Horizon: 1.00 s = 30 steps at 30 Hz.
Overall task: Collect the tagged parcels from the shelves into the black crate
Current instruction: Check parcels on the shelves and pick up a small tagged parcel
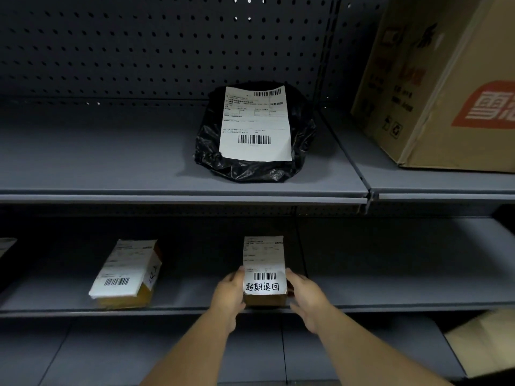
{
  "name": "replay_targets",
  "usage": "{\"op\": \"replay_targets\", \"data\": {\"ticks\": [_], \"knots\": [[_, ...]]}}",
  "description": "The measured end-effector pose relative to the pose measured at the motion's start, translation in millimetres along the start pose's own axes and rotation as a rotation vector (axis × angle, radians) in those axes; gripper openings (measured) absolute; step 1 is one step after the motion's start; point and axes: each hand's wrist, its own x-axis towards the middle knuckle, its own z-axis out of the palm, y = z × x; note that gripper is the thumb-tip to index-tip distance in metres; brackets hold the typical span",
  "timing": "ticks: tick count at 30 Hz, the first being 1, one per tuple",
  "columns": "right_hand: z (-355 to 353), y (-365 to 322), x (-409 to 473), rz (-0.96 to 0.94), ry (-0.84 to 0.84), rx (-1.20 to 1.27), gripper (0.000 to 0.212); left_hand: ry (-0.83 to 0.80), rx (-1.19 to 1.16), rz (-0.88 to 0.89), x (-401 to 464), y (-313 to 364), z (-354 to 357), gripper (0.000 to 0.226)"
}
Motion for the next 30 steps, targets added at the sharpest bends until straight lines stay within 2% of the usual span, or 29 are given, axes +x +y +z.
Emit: {"op": "replay_targets", "data": {"ticks": [9, 15, 22, 26, 30], "knots": [[2.5, 4.5, -36.9, -0.059, -0.016, 0.125, 0.020, 0.011, 0.035, 0.055, -35.4, -0.3, -17.9, 0.014], [-3.2, 15.2, -53.6, -0.067, -0.014, 0.189, 0.017, -0.041, 0.102, 0.098, -57.1, -2.4, -22.6, 0.012], [-11.8, 31.5, -74.0, -0.059, 0.014, 0.280, 0.029, -0.099, 0.153, 0.139, -77.3, -8.9, -24.8, 0.013], [-23.3, 33.6, -88.9, -0.085, 0.058, 0.280, 0.029, -0.137, 0.208, 0.167, -83.5, -7.7, -17.7, 0.011], [-40.9, 29.6, -103.5, -0.153, 0.118, 0.301, 0.026, -0.108, 0.381, 0.324, -85.7, -0.6, -1.3, 0.012]]}}
